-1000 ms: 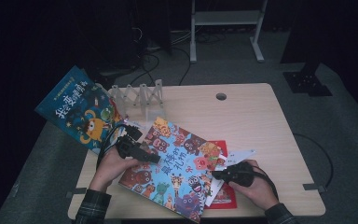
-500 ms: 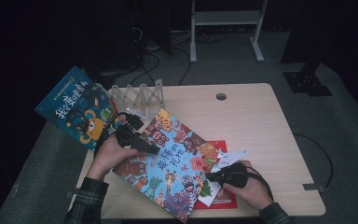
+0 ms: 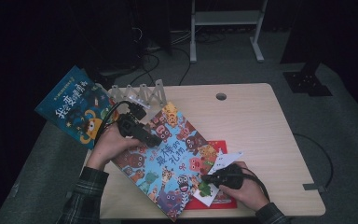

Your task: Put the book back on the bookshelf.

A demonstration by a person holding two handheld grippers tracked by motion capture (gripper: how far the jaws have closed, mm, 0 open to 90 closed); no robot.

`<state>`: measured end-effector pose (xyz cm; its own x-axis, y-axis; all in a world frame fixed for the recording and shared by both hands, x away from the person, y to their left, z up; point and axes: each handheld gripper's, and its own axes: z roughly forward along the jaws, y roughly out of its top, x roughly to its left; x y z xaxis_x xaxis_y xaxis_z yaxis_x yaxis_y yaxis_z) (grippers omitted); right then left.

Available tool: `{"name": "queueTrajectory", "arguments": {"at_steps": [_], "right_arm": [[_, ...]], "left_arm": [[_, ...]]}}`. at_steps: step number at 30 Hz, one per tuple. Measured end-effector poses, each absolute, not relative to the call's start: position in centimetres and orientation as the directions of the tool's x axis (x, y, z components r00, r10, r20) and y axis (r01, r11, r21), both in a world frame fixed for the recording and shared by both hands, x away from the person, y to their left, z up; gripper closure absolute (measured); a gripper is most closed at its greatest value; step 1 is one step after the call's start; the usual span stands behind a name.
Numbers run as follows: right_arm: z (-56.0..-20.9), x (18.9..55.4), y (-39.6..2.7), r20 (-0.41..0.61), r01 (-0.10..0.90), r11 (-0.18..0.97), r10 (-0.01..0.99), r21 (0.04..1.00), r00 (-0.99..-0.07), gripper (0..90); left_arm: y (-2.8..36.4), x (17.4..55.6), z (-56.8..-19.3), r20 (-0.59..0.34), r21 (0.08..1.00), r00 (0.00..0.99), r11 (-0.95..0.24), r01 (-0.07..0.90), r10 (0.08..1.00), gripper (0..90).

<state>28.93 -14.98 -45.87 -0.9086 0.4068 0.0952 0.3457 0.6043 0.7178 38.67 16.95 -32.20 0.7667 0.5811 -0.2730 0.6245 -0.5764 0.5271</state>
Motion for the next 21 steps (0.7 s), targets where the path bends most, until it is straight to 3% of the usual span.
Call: {"name": "queueTrajectory", "arguments": {"at_steps": [21], "right_arm": [[-46.0,29.5,-13.4,0.085,0.335,0.600,0.406,0.727,-0.910,89.7]], "left_arm": [[15.6,38.8,-27.3,-0.221,0.532,0.815,-0.634,0.561,0.536,39.0]]}}
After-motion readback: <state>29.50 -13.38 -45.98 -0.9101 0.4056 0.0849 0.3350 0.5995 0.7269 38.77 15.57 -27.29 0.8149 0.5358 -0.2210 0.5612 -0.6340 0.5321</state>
